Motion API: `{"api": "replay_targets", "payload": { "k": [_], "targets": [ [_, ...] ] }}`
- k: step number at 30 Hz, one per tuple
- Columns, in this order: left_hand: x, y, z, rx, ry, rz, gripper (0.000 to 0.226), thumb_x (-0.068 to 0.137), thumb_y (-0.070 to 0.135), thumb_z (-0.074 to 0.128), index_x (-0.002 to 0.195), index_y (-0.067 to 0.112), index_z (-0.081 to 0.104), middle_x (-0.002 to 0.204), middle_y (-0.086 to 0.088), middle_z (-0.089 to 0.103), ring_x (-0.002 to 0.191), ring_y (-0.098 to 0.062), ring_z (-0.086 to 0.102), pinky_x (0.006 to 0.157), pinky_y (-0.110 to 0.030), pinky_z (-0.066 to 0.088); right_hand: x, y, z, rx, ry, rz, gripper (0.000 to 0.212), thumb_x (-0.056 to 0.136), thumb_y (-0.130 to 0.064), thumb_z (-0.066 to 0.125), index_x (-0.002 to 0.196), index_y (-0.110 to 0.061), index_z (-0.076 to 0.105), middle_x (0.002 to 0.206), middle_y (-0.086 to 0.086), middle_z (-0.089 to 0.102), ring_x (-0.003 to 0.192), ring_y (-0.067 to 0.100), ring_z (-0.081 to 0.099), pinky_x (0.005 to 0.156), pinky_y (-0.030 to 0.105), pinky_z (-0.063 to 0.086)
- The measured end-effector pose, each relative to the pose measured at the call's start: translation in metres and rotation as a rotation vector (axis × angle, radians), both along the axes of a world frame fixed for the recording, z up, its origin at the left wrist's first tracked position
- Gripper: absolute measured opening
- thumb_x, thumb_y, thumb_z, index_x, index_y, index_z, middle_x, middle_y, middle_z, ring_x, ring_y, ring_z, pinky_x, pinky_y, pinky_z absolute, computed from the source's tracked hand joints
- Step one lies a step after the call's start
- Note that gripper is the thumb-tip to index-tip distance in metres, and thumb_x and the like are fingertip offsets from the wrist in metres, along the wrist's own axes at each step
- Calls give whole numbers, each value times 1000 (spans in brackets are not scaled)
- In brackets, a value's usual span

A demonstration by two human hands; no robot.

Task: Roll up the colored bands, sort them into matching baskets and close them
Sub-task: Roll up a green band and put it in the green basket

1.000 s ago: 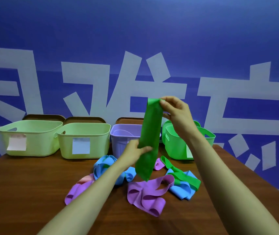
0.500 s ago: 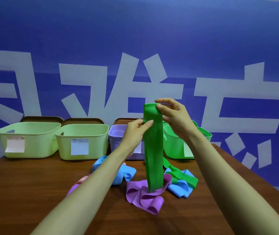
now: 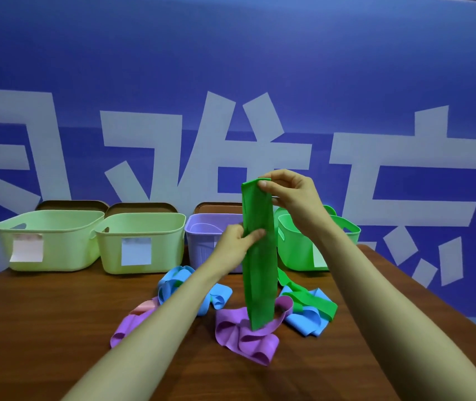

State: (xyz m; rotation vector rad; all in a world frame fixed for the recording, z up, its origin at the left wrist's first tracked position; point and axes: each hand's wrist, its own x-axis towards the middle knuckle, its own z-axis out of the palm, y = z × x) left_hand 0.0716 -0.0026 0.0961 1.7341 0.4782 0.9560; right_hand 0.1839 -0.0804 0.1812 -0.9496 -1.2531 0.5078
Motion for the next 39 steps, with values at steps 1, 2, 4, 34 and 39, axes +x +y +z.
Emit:
{"api": "replay_targets", "payload": {
  "k": [1,2,4,34,39],
  "targets": [
    [0,2,-7,-1,44,6,15,94,16,58,102,6,64,95,-9,70,81,-15,68,83,-30,55,0,-1,1,13,11,-14,10,85,1,65,84,-9,66,70,-6,72,67,5,68,60,17,53],
    [-2,3,-14,-2,105,13,19,95,19,56,102,3,64,96,-10,69,85,-19,67,85,-34,53,-1,-2,2,24,20,-26,11,85,1,65,84,-9,66,69,-6,72,67,5,68,61,17,53],
    [-7,2,-25,-17,214,5,25,98,23,51,104,2,62,100,-12,68,93,-26,65,89,-39,50,-2,-5,1,24,25,-31,10,85,1,65,84,-9,66,70,-6,72,69,6,69,62,18,53],
    [-83,-80,-19,-38,163,-129,18,88,9,63,105,10,67,87,-6,71,69,-9,65,52,-16,50,-38,-61,-15,-17,102,-8,13,85,1,65,81,-11,63,64,-7,68,61,3,65,55,17,50],
    [-96,-93,-30,-180,134,-195,17,87,5,62,101,15,66,78,2,74,66,-7,69,47,-17,50,-40,-58,-31,-69,137,22,14,86,-1,65,81,-14,63,63,-9,67,58,0,62,56,14,48]
  ]
}}
